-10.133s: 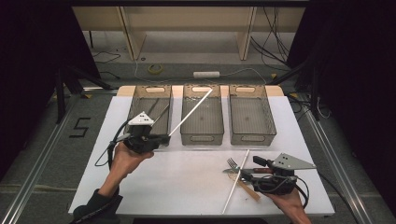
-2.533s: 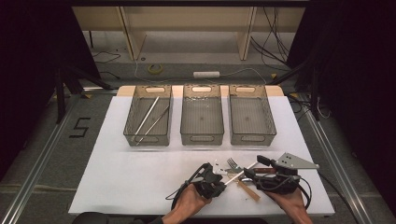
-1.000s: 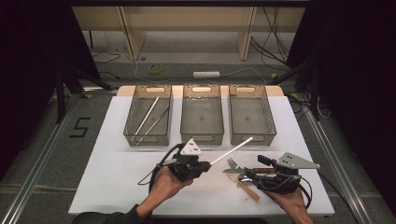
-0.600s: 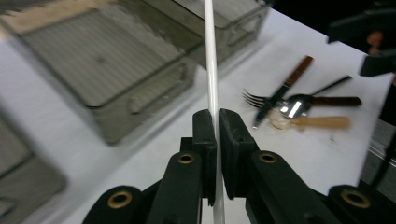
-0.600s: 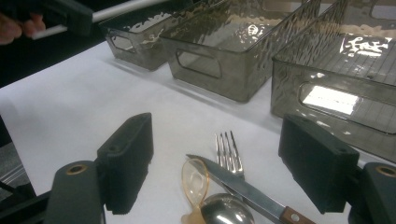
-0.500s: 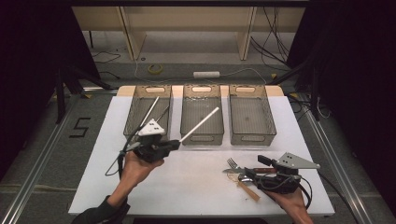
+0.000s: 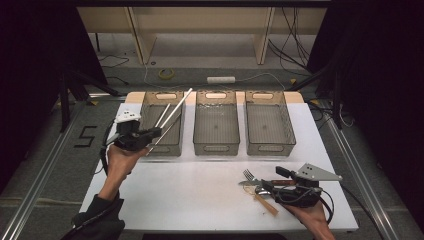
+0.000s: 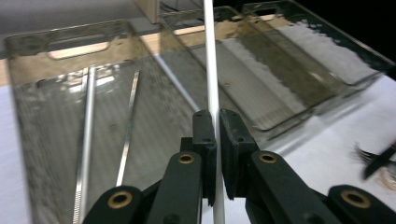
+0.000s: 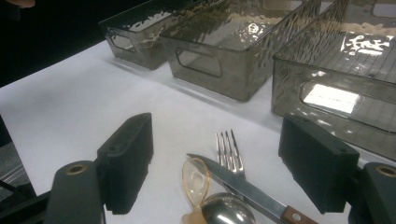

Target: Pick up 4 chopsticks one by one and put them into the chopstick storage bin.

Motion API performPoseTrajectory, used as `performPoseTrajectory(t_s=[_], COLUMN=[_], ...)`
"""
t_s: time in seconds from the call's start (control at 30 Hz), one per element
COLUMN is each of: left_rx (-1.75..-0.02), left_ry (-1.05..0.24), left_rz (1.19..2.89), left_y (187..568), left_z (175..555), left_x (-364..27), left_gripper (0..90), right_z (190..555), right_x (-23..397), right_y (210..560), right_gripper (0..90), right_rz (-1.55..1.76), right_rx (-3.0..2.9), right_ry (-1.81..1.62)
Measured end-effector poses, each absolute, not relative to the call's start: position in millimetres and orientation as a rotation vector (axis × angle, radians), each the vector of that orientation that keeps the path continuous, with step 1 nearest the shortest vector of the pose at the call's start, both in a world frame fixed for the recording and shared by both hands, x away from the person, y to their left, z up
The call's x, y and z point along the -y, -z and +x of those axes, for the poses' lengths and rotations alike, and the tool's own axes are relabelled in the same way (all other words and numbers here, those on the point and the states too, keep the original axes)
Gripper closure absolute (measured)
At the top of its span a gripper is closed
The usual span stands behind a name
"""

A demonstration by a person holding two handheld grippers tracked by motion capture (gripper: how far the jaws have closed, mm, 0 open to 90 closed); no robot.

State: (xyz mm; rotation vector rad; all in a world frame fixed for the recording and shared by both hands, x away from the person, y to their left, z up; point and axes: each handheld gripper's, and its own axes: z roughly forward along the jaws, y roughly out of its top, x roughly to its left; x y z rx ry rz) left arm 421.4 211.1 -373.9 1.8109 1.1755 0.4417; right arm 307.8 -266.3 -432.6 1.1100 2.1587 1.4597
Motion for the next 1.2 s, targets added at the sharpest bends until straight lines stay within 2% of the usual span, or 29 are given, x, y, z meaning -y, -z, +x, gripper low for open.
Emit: performPoseTrajectory(t_s=[0.47,0.83,1.2], left_rx=[-1.355,-1.383,-1.4], left_ry=[-0.494,-0.496,-0.445], left_rz=[1.789,1.853,1.933], left_y=[401,412,423], left_z=[465,485,500], left_x=[-236,-231,-226], left_gripper=[85.1,85.0,84.6], right_z=[308,308,309], right_x=[267,267,267], right_y=[433,433,433], right_gripper=[27.3,27.3,27.3], right_rz=[1.116,1.115,1.115], right_rx=[-2.158,-2.159,-2.161], right_ry=[-1.464,-1.463,-1.466])
